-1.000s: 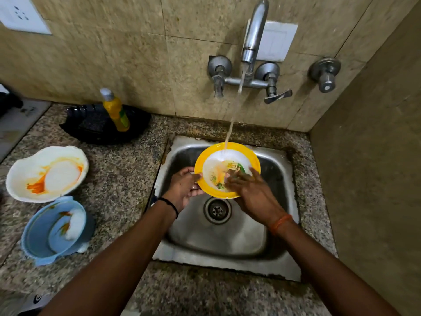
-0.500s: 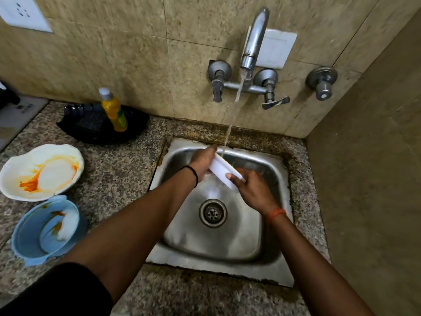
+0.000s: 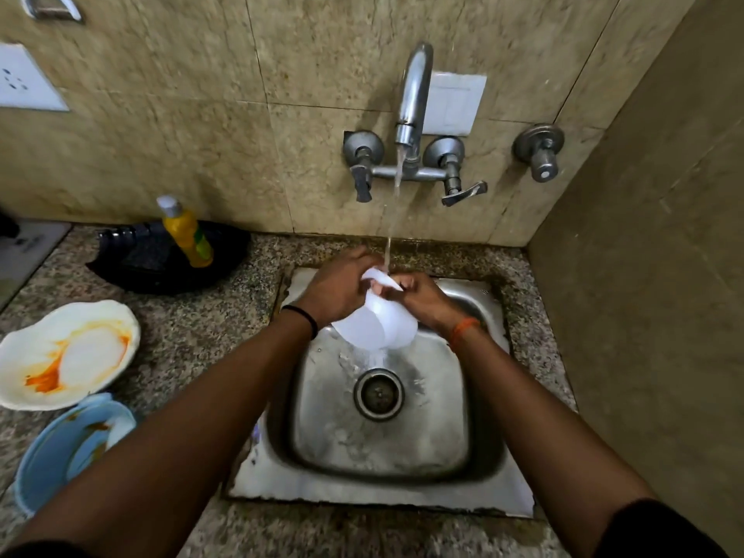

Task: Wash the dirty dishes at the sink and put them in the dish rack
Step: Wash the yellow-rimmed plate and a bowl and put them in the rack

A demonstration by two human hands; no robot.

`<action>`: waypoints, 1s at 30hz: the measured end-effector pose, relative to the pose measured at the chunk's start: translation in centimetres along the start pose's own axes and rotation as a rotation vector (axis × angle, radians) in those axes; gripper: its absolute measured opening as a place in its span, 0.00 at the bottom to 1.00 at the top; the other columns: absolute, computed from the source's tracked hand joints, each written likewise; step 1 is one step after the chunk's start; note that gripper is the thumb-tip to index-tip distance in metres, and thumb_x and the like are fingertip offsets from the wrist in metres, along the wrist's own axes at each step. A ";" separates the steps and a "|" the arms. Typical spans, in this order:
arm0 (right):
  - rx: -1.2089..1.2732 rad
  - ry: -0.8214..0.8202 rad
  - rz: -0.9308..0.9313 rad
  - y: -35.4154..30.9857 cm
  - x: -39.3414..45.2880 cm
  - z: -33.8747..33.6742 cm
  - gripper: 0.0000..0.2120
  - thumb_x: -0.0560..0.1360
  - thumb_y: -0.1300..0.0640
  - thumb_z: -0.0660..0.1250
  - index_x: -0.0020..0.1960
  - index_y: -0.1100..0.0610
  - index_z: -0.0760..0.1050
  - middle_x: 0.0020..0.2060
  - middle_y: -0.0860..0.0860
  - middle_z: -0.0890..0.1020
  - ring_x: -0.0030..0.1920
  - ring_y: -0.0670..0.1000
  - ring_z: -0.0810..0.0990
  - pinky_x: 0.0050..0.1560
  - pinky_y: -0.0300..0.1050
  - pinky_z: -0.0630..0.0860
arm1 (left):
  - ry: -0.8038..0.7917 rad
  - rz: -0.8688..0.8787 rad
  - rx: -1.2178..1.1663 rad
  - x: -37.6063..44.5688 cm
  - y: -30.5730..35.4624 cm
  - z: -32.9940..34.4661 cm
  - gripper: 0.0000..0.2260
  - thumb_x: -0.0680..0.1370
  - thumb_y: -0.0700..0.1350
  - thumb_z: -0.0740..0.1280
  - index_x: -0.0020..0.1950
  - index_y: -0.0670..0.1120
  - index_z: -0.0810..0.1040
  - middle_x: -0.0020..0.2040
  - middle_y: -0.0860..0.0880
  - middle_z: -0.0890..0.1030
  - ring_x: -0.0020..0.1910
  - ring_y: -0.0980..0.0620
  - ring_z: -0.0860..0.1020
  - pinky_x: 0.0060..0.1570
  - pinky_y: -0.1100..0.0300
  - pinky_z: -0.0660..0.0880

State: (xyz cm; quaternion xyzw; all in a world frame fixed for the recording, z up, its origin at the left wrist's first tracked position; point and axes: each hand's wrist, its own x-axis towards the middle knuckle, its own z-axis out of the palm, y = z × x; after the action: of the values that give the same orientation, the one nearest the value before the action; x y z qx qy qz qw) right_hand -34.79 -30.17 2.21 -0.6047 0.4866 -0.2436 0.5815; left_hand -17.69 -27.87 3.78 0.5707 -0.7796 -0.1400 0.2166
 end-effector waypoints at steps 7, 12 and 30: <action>-0.136 -0.055 -0.080 0.9 0.0 -0.7 0.13 0.73 0.54 0.73 0.40 0.66 0.79 0.34 0.55 0.77 0.36 0.50 0.74 0.38 0.45 0.68 | -0.040 -0.079 -0.133 -1.8 -3.0 -1.9 0.08 0.73 0.38 0.67 0.51 0.44 0.79 0.50 0.44 0.81 0.49 0.44 0.78 0.50 0.53 0.74; -0.286 -0.082 -0.166 -0.4 0.3 0.4 0.14 0.74 0.59 0.72 0.31 0.51 0.76 0.30 0.48 0.77 0.34 0.45 0.71 0.37 0.42 0.66 | -0.143 -0.022 -0.030 -1.9 -0.8 -1.4 0.08 0.72 0.42 0.67 0.51 0.45 0.80 0.47 0.45 0.84 0.46 0.45 0.80 0.43 0.54 0.75; -0.284 -0.047 -0.167 -2.4 0.4 -1.8 0.08 0.74 0.57 0.72 0.48 0.62 0.82 0.43 0.56 0.85 0.39 0.47 0.80 0.43 0.42 0.74 | 0.127 -0.241 -0.258 -2.4 -2.0 -2.1 0.09 0.71 0.35 0.70 0.46 0.48 0.79 0.43 0.47 0.83 0.43 0.49 0.80 0.45 0.58 0.74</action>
State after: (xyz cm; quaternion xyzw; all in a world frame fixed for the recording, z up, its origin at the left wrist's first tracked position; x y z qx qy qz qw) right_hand -35.44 -31.77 4.72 -0.7248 0.4503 -0.2054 0.4792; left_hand -14.38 -26.16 4.21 0.6353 -0.6658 -0.2273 0.3185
